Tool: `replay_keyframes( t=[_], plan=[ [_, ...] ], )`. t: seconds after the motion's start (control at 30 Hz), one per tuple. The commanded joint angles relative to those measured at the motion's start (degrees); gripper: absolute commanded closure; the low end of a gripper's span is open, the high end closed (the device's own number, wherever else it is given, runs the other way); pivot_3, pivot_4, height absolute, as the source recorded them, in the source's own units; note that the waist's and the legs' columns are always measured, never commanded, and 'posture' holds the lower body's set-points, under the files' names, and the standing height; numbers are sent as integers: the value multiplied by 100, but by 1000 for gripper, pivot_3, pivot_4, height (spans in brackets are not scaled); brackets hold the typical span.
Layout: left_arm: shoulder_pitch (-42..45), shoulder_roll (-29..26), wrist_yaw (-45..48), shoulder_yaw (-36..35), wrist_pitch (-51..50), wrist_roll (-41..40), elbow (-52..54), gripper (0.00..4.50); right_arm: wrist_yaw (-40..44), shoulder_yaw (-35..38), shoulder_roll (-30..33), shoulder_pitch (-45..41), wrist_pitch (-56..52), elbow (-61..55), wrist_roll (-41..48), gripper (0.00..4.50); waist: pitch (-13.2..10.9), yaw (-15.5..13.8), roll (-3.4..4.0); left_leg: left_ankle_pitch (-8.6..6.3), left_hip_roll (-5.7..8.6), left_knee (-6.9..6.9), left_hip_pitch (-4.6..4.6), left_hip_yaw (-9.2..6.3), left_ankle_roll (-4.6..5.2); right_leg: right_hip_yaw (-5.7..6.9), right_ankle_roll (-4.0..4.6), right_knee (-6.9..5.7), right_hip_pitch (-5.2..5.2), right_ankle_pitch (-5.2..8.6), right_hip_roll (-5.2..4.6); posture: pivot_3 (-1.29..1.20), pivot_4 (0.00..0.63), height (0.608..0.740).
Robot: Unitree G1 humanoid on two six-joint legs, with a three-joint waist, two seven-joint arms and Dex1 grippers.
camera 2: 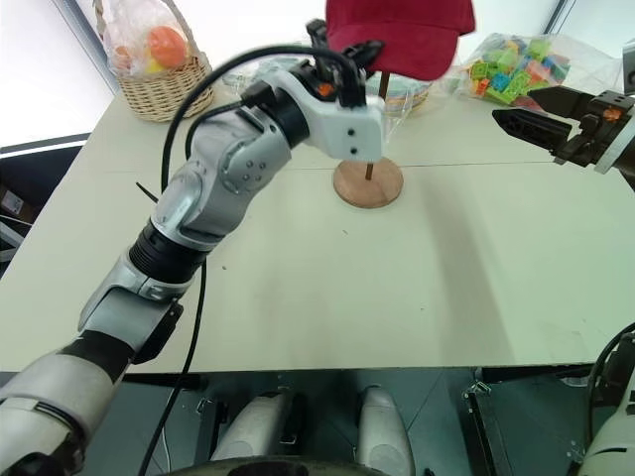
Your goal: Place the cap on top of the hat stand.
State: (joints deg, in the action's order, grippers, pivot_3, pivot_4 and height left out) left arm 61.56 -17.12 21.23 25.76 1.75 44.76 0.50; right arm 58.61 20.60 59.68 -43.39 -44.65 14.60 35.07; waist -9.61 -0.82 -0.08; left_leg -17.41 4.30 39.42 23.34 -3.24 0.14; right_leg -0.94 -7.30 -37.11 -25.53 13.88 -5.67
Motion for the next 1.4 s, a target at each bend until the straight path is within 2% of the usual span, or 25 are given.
replay_keyframes(
  t=[0.03, 0.67, 1.1, 1.2, 1.23, 1.4],
  plan=[
    [0, -45, -94, 20, 102, 290, 250, 4429, -2, 189, 64, -76, 110, -49, 70, 0, 0, 5, 0, 0, 0, 1, 0, 0, 0, 0, 0, 0, 0, 0, 0, 0, 150, 740],
    [-403, -55, 353, 302, 8, 1192, 217, 4429, 128, 196, 105, -32, 385, 315, 22, 0, 1, 1, 1, 0, 0, 6, 0, 2, 1, -1, 0, 0, 1, 0, 0, 0, 150, 740],
    [-613, 92, 661, 282, -132, 1180, 246, 4429, 165, 180, 92, -44, 475, 382, -2, 0, 1, 4, 1, 0, 0, 7, -1, 2, 1, -1, 0, 0, 2, 0, 0, 0, 150, 740],
    [-637, 110, 666, 264, -149, 1173, 262, 3528, 148, 194, 78, 0, 464, 330, 8, 0, 1, 6, 1, 0, 0, 8, -1, 2, 1, -1, 0, -1, 2, 0, 0, 0, 150, 740],
    [-643, 118, 674, 266, -160, 1179, 274, 3107, 150, 199, 80, 9, 463, 325, 10, 0, 1, 7, 2, 0, 0, 8, -1, 1, 1, -1, 0, -1, 2, 0, 0, 0, 150, 740],
    [-695, 167, 725, 238, -217, 1147, 337, 526, 161, 163, 79, -30, 488, 376, -15, 0, 1, 0, 1, 0, 0, 10, 0, 1, 1, -1, 0, -1, 2, 0, 0, 0, 150, 740]
  ],
)
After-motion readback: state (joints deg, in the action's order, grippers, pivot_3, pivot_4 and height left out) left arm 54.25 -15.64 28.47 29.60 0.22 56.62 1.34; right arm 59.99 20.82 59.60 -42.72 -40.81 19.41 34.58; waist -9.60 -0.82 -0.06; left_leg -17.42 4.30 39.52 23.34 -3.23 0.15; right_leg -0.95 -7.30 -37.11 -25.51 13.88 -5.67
